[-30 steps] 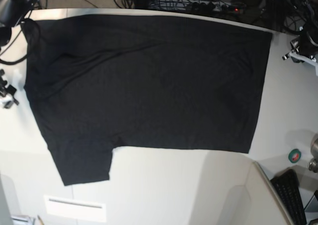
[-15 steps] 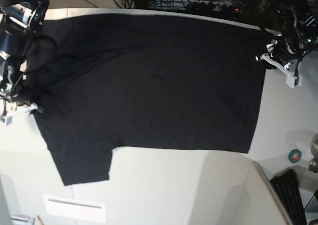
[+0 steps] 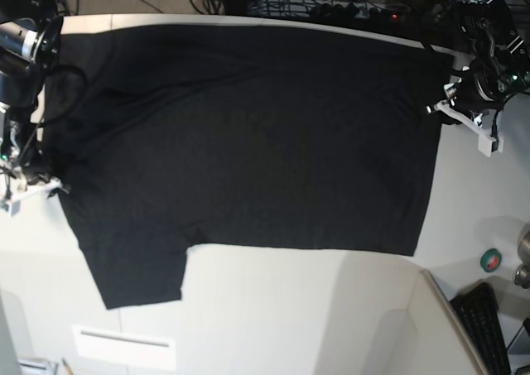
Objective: Layout the t-shirt on the table in an organized manner, then fold the t-shirt properly
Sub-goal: 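Grasp the shirt side with the right gripper and pull it outward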
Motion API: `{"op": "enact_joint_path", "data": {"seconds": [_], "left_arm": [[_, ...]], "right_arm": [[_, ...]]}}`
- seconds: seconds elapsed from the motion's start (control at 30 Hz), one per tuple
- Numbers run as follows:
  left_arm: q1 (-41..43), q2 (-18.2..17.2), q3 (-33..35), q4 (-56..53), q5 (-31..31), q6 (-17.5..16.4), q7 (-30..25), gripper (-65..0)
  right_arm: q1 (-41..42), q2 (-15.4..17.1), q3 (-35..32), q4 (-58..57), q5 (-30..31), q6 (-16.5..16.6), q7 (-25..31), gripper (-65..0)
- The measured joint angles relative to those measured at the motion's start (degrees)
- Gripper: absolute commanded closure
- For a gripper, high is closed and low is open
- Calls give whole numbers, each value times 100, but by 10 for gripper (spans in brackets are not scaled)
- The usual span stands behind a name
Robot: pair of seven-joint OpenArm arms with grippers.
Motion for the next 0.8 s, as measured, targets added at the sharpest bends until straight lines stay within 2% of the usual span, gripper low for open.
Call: {"op": "enact_joint_path", "data": {"seconds": [0.13, 0.17, 0.2, 0.3, 0.4, 0.57, 0.7, 0.8], "left_arm": [[-2, -2, 0, -11, 2, 0, -2, 0], [-2, -2, -2, -11, 2, 0, -2, 0], [-2, -2, 0, -11, 2, 0, 0, 0], [-2, -2, 0, -11, 2, 0, -2, 0], [0, -2, -2, -11, 4, 0, 0, 0], [0, 0, -31, -11, 2, 0, -2, 0], [13, 0, -44, -11, 22, 0, 0, 0], [11, 0, -39, -11, 20, 0, -2, 0]], "right_arm": [[-343, -133, -155, 564, 0, 15, -68, -267], [-396, -160, -155, 656, -2, 2, -85, -248], [-417, -181, -155, 708, -2, 0, -133, -206], [-417, -214, -153, 726, 20, 0, -149, 0], [-439, -232, -109, 859, 2, 0, -214, 0], [-828, -476, 310, 2170, -22, -72, -313, 0], [-1119, -669, 363, 3285, -31, -66, -1421, 0], [-1429, -957, 555, 4159, 0, -9, -1928, 0]]}}
